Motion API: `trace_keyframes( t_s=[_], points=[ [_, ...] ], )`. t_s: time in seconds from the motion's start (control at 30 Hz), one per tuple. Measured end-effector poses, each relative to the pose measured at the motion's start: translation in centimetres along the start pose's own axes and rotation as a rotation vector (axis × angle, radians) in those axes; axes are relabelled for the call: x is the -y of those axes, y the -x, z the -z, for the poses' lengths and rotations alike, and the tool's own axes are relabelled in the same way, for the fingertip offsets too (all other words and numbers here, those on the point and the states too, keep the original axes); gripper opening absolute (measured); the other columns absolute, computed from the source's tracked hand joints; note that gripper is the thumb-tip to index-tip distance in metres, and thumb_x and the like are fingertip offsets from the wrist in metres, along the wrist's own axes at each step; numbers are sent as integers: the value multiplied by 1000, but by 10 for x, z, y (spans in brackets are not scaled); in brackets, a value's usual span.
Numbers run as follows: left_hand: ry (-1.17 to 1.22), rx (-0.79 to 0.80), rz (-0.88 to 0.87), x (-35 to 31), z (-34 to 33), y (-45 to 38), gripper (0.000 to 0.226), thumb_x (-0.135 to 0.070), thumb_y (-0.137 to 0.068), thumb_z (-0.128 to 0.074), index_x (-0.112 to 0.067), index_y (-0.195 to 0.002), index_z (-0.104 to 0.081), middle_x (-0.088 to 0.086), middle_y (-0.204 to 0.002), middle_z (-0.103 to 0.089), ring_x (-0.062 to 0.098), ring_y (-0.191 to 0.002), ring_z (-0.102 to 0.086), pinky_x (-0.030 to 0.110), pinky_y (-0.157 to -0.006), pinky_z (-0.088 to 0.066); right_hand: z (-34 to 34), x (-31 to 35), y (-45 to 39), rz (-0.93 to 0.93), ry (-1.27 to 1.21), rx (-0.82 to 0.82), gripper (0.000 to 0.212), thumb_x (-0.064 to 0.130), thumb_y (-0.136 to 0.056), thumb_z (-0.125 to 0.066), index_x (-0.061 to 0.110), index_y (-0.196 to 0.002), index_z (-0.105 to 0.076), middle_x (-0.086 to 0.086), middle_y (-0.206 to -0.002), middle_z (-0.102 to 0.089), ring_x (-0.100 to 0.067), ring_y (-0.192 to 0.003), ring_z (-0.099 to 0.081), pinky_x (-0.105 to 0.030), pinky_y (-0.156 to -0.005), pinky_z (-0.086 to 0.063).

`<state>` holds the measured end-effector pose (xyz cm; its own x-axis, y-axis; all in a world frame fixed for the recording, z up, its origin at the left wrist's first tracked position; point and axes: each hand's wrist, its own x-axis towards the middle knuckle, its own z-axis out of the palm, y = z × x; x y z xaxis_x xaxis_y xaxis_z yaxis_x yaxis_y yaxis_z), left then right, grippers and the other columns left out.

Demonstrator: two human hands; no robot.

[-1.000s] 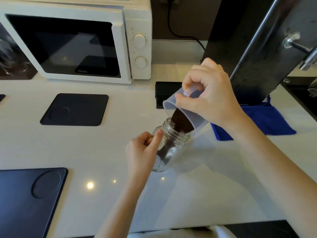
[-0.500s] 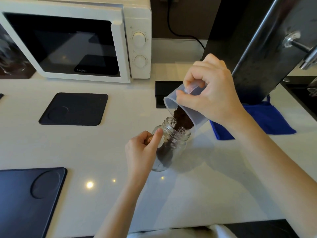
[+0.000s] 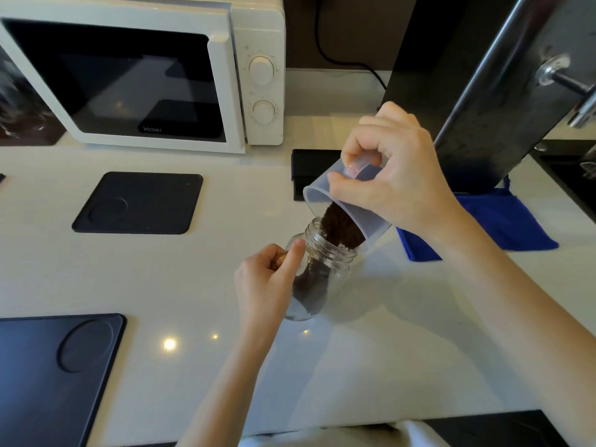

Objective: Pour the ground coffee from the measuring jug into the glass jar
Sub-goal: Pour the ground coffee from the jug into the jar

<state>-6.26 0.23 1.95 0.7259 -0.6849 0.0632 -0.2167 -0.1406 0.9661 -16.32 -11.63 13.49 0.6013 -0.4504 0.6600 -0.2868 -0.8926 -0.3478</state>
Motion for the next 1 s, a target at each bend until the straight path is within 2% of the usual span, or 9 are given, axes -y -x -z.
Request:
trace_keyframes(
  t_s=[0.1, 0.37, 0.6, 0.77, 1.0],
  points=[
    [-5, -3, 1, 1, 0, -1, 50, -38, -79, -63, -13, -45, -37, -6, -33, -34, 10, -40, -30, 19, -43, -22, -2, 0, 0, 21, 25, -14, 21, 27, -68, -66, 9, -60, -57, 5, -63, -52, -15, -73, -43, -39, -65, -41],
    [16, -1, 14, -1, 0, 1, 50, -36, -79, -63, -16, -44, -34, -6, -33, -32, 9, -40, -28, 19, -43, -21, 0, 1, 1, 10, -7, -36, 22, 28, -69, -64, 9, -60, -56, 3, -63, -51, -20, -70, -46, -35, -63, -40],
    [18, 9, 26, -1, 0, 1, 50, -35, -79, -63, -14, -46, -34, -6, -33, -31, 10, -41, -27, 27, -48, -24, -2, 2, 0, 36, 37, -6, 20, 26, -68, -66, 9, -60, -57, 4, -63, -53, -19, -71, -46, -39, -66, -41],
    [18, 2, 16, 0, 0, 0, 50, -34, -80, -64, -14, -45, -33, -6, -33, -31, 9, -40, -28, 19, -43, -21, 0, 2, -1, 32, 8, 4, 22, 27, -69, -65, 9, -60, -58, 4, -63, -52, -18, -71, -46, -40, -63, -42],
    [24, 1, 5, 0, 0, 0, 49, -34, -80, -64, -12, -45, -37, -7, -32, -34, 9, -40, -31, 17, -42, -22, -1, 3, -2, 53, 15, 8, 21, 25, -69, -67, 9, -60, -57, 5, -63, -51, -18, -71, -46, -37, -64, -40]
  ],
)
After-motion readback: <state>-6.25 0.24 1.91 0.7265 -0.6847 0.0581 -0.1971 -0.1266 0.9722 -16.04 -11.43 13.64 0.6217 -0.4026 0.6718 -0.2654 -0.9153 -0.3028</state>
